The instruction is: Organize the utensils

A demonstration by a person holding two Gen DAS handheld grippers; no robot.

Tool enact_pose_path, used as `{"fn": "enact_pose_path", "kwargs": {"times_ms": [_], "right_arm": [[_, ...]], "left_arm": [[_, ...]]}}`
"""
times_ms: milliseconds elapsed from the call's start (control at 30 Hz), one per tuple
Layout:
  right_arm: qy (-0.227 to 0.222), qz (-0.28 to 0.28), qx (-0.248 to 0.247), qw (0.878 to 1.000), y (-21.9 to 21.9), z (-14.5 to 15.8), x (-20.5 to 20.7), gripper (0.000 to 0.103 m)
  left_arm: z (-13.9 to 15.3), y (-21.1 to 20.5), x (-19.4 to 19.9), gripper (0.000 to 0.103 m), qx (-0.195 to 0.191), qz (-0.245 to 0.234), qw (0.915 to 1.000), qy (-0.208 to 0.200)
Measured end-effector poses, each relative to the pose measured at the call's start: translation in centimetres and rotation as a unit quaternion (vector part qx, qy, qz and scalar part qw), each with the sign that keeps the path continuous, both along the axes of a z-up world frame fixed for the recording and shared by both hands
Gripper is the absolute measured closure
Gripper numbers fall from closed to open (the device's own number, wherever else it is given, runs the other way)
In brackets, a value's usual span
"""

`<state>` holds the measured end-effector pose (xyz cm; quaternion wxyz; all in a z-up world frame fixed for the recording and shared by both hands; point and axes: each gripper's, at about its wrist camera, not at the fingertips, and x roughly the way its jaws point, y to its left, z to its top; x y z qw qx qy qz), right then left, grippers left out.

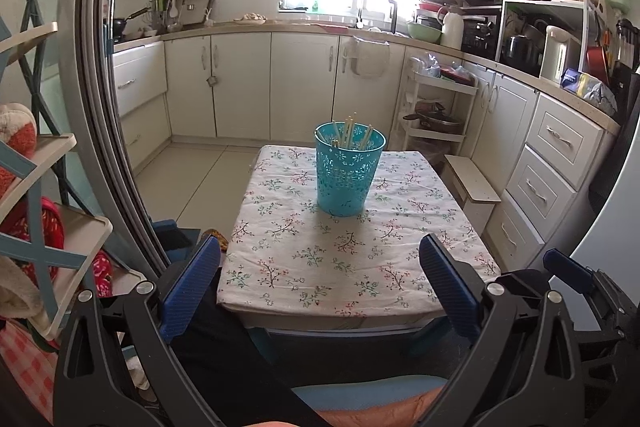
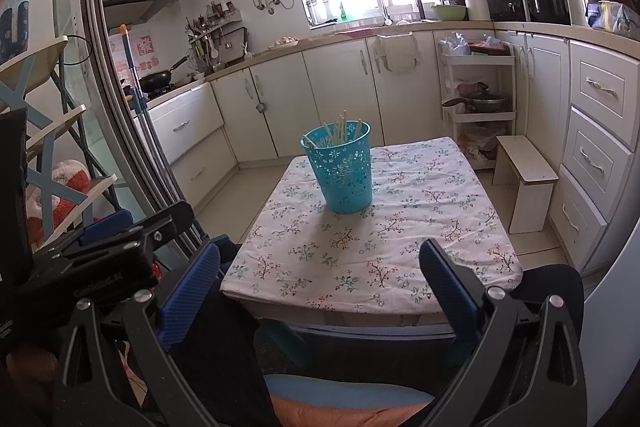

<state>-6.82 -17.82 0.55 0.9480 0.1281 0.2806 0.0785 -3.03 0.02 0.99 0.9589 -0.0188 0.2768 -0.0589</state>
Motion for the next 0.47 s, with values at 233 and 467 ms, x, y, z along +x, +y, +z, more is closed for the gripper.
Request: {"fn": "enact_pose_path", "kwargs": {"times_ms": [233, 467], "right_arm": [[0.016, -0.004, 0.005, 1.0, -0.6, -0.7, 1.2, 0.007], [0.05, -0.018, 0.0, 0.999, -2.3, -3.1, 5.2, 0.007]], "left_arm": [[-1.0, -0.8, 2.0, 0.007, 0.039, 0.01, 0.9991, 0.017], [-3.8, -0.4, 6.4, 0.007, 0.043, 0.017, 0.9958, 0.08]]}}
